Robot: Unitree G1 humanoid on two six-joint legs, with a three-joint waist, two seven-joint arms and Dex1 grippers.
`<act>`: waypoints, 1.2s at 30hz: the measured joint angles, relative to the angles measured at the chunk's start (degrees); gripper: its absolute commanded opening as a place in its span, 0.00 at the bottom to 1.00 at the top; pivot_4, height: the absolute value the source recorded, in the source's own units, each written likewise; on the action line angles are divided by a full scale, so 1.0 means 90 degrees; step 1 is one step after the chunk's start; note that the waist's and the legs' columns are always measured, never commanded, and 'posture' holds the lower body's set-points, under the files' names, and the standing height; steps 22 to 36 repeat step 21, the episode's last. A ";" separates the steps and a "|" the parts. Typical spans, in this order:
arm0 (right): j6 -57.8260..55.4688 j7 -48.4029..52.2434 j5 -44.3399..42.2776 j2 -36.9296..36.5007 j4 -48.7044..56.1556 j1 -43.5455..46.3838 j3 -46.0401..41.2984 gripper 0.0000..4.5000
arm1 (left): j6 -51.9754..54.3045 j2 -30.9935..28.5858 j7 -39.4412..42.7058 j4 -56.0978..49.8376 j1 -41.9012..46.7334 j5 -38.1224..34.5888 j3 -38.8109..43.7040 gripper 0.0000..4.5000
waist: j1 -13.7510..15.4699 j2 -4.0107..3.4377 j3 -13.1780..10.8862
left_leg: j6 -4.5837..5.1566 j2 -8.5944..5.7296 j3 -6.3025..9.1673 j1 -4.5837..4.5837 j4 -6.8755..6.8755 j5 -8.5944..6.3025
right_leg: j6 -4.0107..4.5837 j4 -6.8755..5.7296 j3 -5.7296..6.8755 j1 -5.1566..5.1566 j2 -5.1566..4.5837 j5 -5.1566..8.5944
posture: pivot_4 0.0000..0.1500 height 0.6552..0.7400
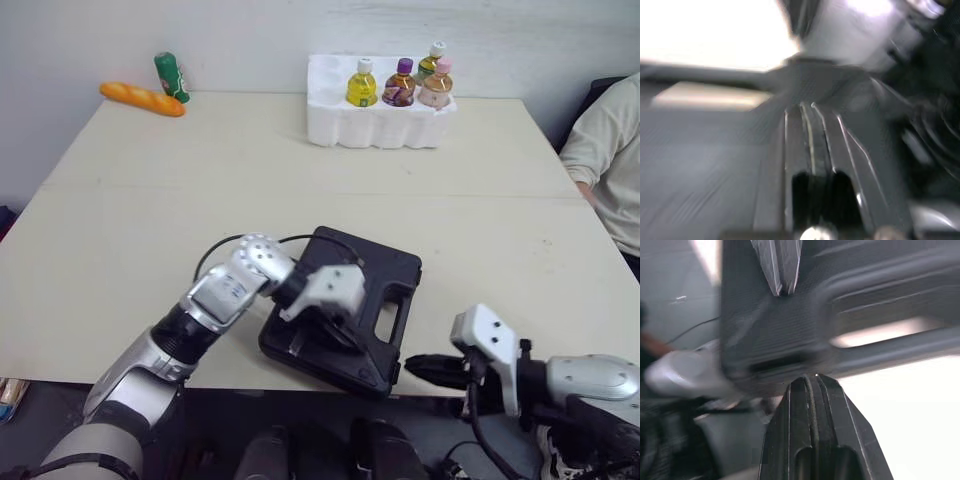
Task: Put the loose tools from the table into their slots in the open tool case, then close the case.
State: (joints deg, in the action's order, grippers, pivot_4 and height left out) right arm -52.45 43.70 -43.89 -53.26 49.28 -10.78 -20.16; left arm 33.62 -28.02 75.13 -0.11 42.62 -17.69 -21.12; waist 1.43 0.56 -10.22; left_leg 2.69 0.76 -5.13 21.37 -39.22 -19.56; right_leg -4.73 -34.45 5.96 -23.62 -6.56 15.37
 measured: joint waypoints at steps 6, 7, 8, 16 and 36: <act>0.0153 0.1002 -0.0458 -0.0491 -0.0537 -0.0096 -0.1979 0.99 | 0.1069 -0.0905 -0.0381 -0.0157 -0.0378 -0.1195 0.2106 0.83 | -0.0035 -0.0001 -0.0006 | -0.0037 0.0000 -0.0005 0.0001 0.0004 0.0021 | -0.0002 0.0002 0.0001 0.0003 0.0004 0.0000 | 1.00 0.96; 0.0155 0.1162 -0.0504 -0.0585 -0.0715 -0.0080 -0.2228 1.00 | 0.1238 -0.1158 -0.0413 -0.0221 -0.0521 -0.1344 0.2411 0.92 | -0.0035 -0.0001 -0.0006 | -0.0037 0.0000 -0.0004 -0.0001 0.0005 0.0021 | -0.0002 0.0008 0.0002 0.0004 0.0003 0.0000 | 1.00 0.96; 0.0160 0.1379 -0.0552 -0.0717 -0.0917 -0.0016 -0.2450 1.00 | 0.1383 -0.1531 -0.0403 -0.0354 -0.0806 -0.1496 0.2735 0.98 | -0.0050 -0.0004 -0.0009 | -0.0038 0.0000 -0.0006 -0.0002 0.0007 0.0020 | -0.0002 0.0010 0.0001 0.0003 0.0004 0.0000 | 1.00 0.96; 0.0713 0.2514 -0.0138 -0.1207 -0.2214 0.0002 -0.3187 1.00 | 0.1431 -0.3450 -0.0236 -0.0222 -0.2952 -0.1704 0.5091 0.98 | 0.0004 -0.0015 -0.0019 | -0.0072 0.0007 0.0002 -0.0004 0.0023 -0.0002 | 0.0015 0.0027 -0.0001 -0.0004 -0.0009 0.0009 | 1.00 0.96; 0.1311 0.2735 0.0361 -0.1345 -0.3003 0.0322 -0.2784 1.00 | 0.1227 -0.3564 -0.0317 -0.0157 -0.3381 -0.1775 0.5874 0.98 | -0.0011 -0.0031 -0.0027 | -0.0095 0.0006 -0.0003 -0.0003 0.0041 -0.0015 | 0.0035 0.0040 -0.0003 -0.0006 -0.0017 0.0020 | 1.00 0.96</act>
